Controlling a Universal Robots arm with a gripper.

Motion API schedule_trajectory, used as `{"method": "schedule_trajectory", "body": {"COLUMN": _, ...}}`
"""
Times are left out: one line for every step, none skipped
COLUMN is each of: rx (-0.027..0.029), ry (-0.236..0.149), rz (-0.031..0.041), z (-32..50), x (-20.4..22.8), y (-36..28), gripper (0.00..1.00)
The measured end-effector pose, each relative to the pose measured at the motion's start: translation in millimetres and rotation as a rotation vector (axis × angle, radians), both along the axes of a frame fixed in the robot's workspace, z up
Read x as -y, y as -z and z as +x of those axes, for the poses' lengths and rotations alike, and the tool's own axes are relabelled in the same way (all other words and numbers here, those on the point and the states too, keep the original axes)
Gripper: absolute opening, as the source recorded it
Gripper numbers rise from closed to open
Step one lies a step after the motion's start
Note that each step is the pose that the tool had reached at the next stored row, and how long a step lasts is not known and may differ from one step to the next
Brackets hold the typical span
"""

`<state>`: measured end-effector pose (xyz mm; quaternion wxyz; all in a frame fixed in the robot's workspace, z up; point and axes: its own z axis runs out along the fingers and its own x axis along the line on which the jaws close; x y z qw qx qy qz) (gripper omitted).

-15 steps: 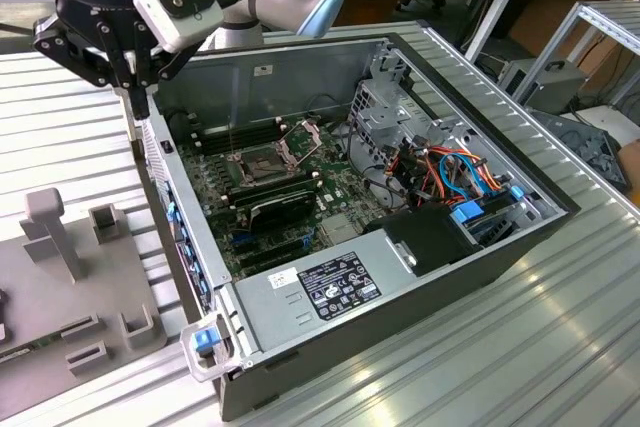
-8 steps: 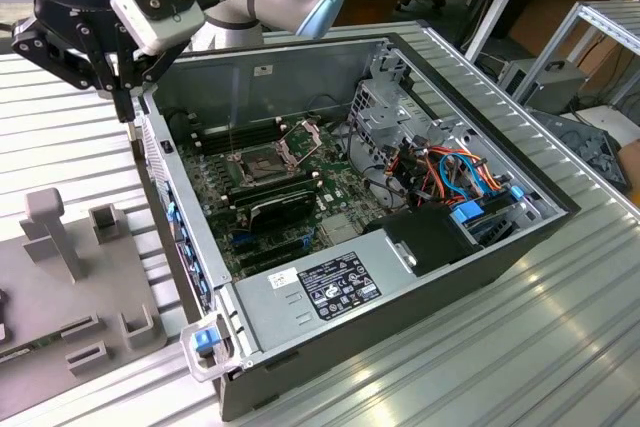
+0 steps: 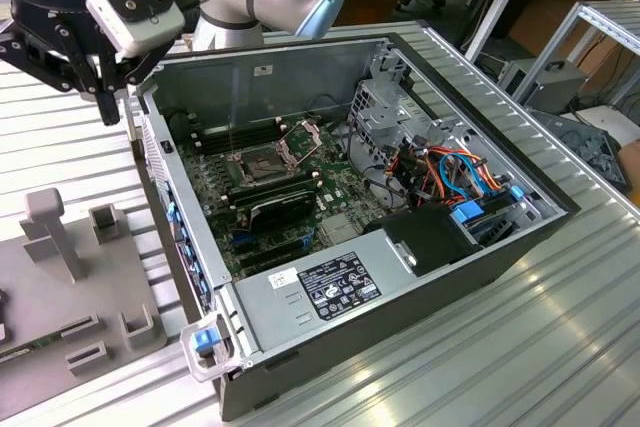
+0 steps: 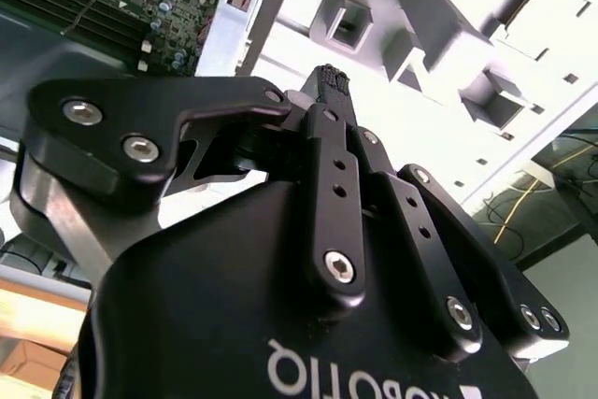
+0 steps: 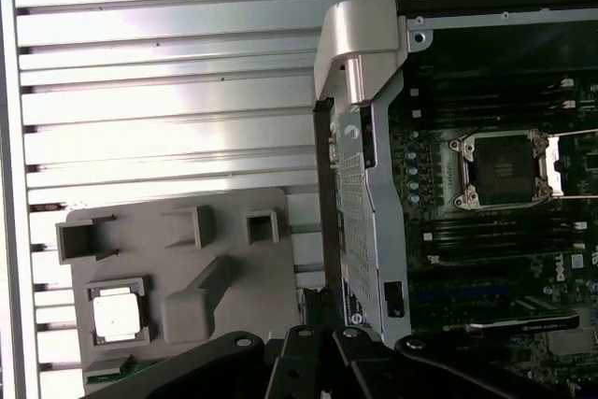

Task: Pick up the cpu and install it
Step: 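Reach for the cpu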

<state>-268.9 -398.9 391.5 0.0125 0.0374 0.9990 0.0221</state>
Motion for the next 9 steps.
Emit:
{"method": "schedule_trajectory", "body": {"rx": 0.0000, "ry": 0.000, "rz": 0.0000, "z": -2.3, "x": 0.0, "y": 0.1, "gripper": 0.11}}
{"method": "schedule_trajectory", "body": {"rx": 0.0000, "ry": 0.000, "rz": 0.0000, "z": -4.5, "x": 0.0, "y": 0.1, "gripper": 0.11}}
{"method": "schedule_trajectory", "body": {"rx": 0.0000, "ry": 0.000, "rz": -0.0001, "z": -6.9, "x": 0.0, "y": 0.2, "gripper": 0.11}}
{"method": "schedule_trajectory", "body": {"rx": 0.0000, "ry": 0.000, "rz": 0.0000, "z": -9.1, "x": 0.0, "y": 0.3, "gripper": 0.11}}
{"method": "schedule_trajectory", "body": {"rx": 0.0000, "ry": 0.000, "rz": 0.0000, "z": -11.2, "x": 0.0, "y": 0.4, "gripper": 0.11}}
{"method": "schedule_trajectory", "body": {"rx": 0.0001, "ry": 0.000, "rz": 0.0001, "z": -12.6, "x": 0.0, "y": 0.5, "gripper": 0.11}}
{"method": "schedule_trajectory", "body": {"rx": 0.0001, "ry": 0.000, "rz": 0.0000, "z": -15.5, "x": 0.0, "y": 0.6, "gripper": 0.11}}
{"method": "schedule_trajectory", "body": {"rx": 0.0000, "ry": 0.000, "rz": 0.0000, "z": -18.2, "x": 0.0, "y": 0.7, "gripper": 0.11}}
{"method": "schedule_trajectory", "body": {"rx": 0.0001, "ry": 0.000, "rz": 0.0000, "z": -19.5, "x": 0.0, "y": 0.8, "gripper": 0.11}}
